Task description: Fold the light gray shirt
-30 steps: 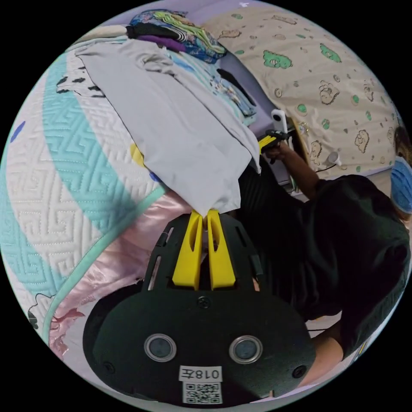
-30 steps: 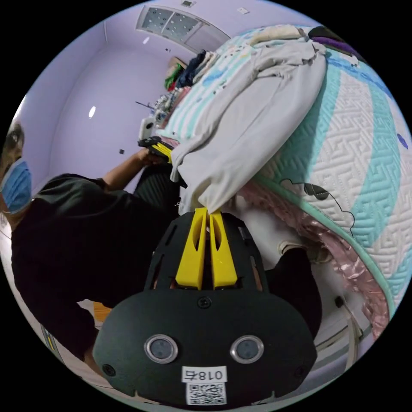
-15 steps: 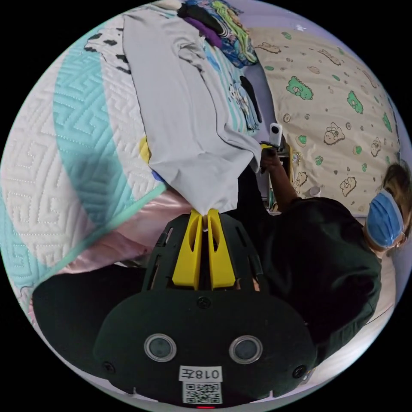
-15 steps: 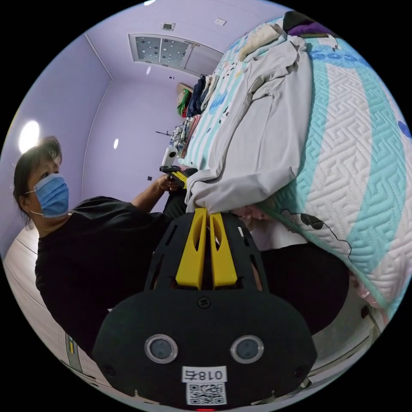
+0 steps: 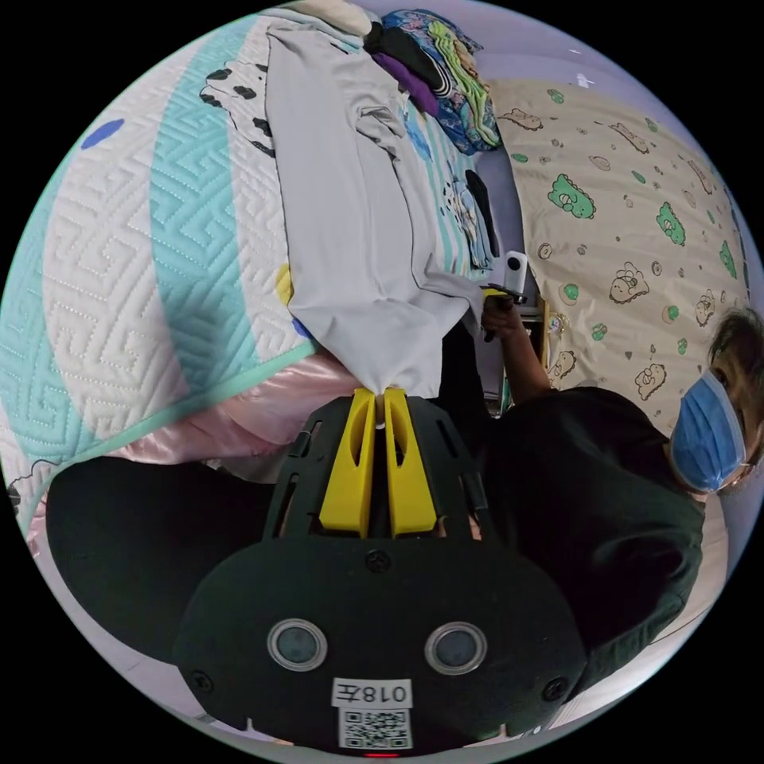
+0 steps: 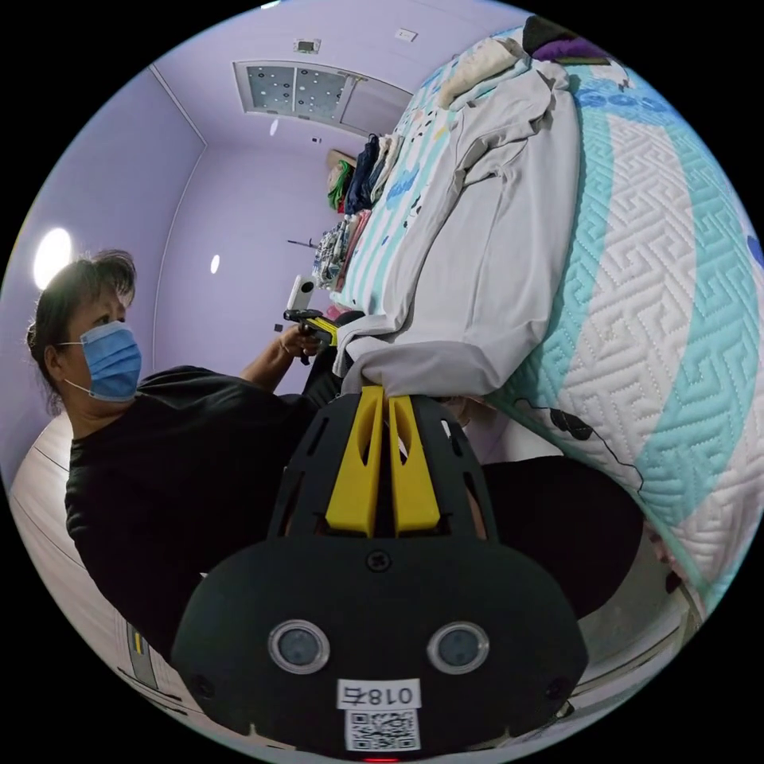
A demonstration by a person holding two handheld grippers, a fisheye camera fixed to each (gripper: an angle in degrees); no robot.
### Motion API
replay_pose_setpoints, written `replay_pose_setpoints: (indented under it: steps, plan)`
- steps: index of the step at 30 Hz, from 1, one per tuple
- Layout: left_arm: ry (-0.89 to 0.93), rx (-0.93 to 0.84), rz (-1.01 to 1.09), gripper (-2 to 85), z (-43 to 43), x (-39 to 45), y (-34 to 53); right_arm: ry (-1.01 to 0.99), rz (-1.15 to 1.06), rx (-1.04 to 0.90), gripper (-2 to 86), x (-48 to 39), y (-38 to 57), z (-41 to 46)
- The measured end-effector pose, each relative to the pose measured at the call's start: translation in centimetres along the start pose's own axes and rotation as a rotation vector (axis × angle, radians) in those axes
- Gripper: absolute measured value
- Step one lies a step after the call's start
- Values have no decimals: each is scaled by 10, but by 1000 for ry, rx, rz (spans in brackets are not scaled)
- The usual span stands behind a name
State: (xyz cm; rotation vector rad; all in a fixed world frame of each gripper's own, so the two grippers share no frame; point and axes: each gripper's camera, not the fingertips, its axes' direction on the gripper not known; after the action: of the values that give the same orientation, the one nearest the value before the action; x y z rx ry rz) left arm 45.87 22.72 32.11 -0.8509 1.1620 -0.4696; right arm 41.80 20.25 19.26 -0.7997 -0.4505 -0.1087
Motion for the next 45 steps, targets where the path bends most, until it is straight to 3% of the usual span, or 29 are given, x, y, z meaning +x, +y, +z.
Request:
replay_pose_setpoints:
  steps: [13,22,26,31,36,40,45]
  plan:
    - [-7,37,85,-9,10,4,-41,20,-40,10,-2,-19,-49,-45]
    - [189,173,131,-9,4,-49,-96,-84,-31,41,-3,-19,-112,-93]
    - [214,211,222,-9,-30,-68,-183,-107,-73,74,-3,-18,-172,-130]
    - [268,290,278,-9,-79,-120,-336,-156,-111,197,-3,21,-312,-203]
    - [410,446,71,-8,-83,-249,-495,-207,61,336,-2,107,-431,-238]
    - [435,486,-62,-7,-59,-310,-535,-242,192,375,1,152,-473,-243]
    - [524,576,-113,19,-49,-356,-548,-301,180,415,22,157,-500,-259]
